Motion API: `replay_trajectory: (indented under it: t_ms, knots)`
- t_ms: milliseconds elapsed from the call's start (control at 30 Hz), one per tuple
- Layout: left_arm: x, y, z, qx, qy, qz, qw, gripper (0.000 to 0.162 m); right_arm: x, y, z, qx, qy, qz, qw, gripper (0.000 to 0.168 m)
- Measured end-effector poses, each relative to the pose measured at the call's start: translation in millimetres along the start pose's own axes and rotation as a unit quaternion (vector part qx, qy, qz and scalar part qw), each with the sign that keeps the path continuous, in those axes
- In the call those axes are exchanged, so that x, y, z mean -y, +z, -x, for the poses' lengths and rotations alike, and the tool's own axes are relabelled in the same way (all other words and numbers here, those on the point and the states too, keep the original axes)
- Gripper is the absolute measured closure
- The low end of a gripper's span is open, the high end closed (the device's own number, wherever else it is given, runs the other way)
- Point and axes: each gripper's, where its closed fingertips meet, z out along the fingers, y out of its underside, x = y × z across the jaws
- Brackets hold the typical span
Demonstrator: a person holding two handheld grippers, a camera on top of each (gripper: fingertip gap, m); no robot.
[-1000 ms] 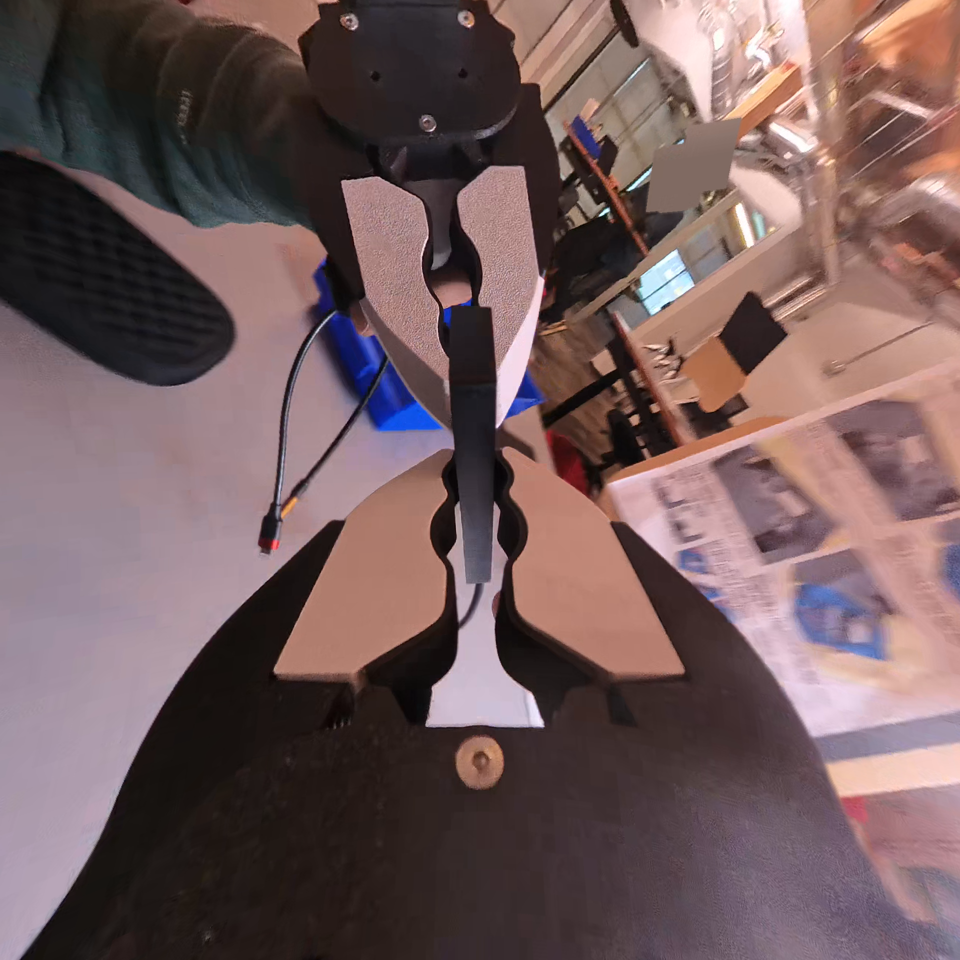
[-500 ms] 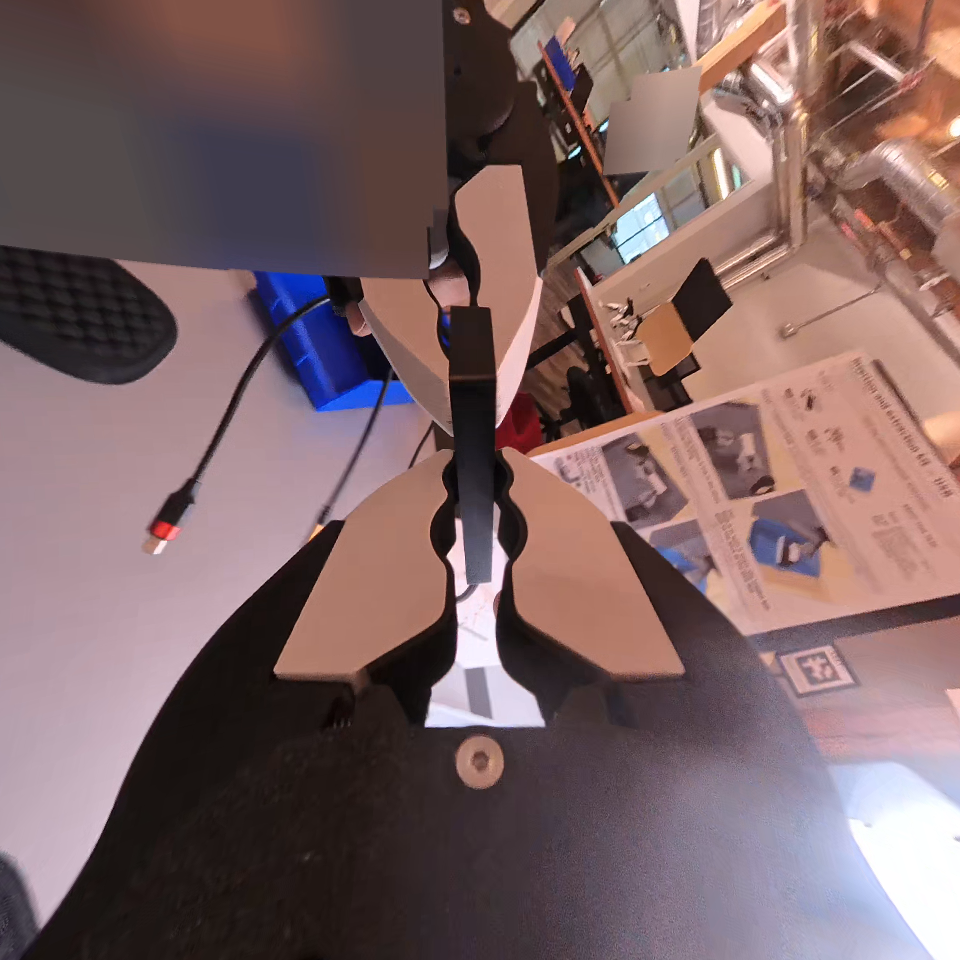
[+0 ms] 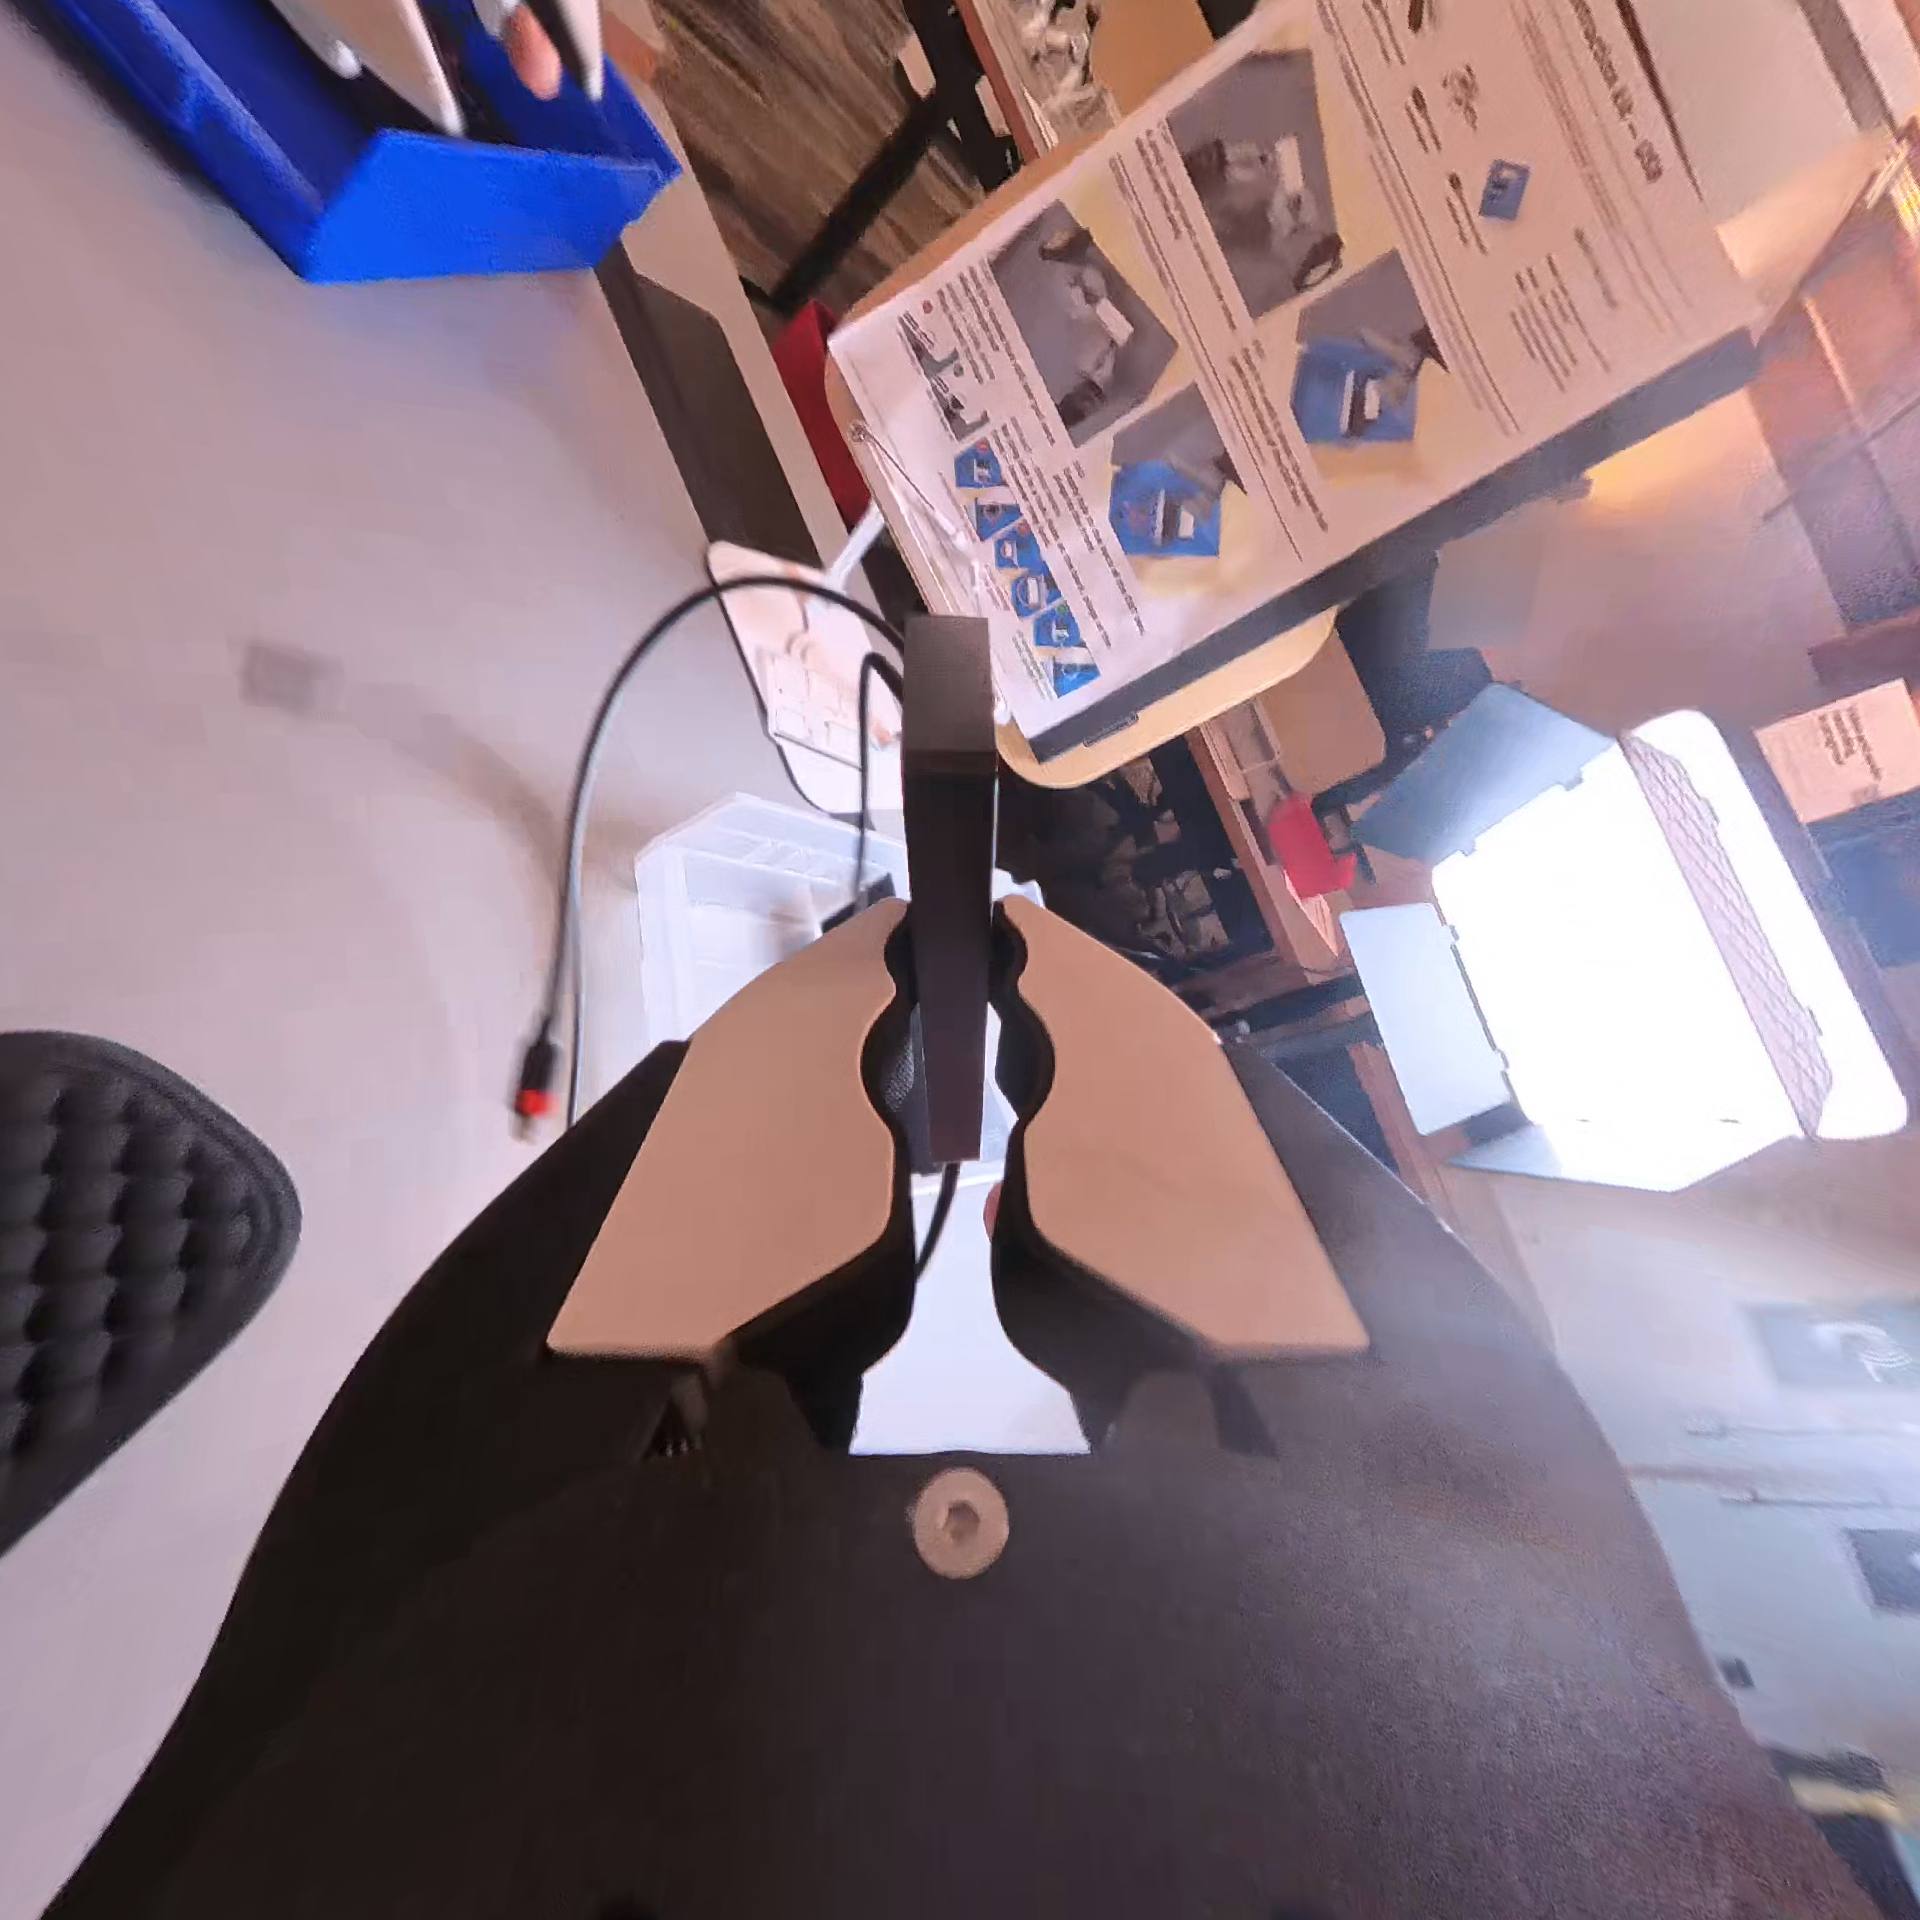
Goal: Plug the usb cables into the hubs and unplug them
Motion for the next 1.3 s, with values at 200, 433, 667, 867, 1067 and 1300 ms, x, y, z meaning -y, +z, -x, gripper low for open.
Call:
replay_trajectory:
  t_ms: [200,433,667,867,1067,1300]
  knots:
    - [-42.5,-14.4,-6.2,0.01,-0.042,0.03,0.999,0.133,19.0,53.4,45.8,0.067,0.013,-0.077,0.995,0.156]
    - [-13.1,-39.4,-1.0,0.043,0.011,0.004,0.999,0.135,96.4,112.6,75.4,0.102,0.001,-0.251,0.963,0.157]
    - [65.0,-102.9,33.8,0.104,0.077,-0.045,0.991,0.141,203.1,131.6,61.0,0.08,-0.017,-0.409,0.909,0.156]
    - [42.7,-159.9,49.5,0.111,0.036,0.002,0.993,0.147,171.8,157.8,101.0,0.123,-0.007,-0.398,0.909,0.157]
    - [-10.0,-103.3,1.8,-0.008,0.008,0.064,0.998,0.136,104.4,184.8,181.0,0.17,0.024,-0.33,0.928,0.156]
    - [-105.3,-20.8,-73.7,-0.111,0.111,0.199,0.967,0.137,78.9,189.8,217.3,0.177,0.019,-0.284,0.942,0.156]
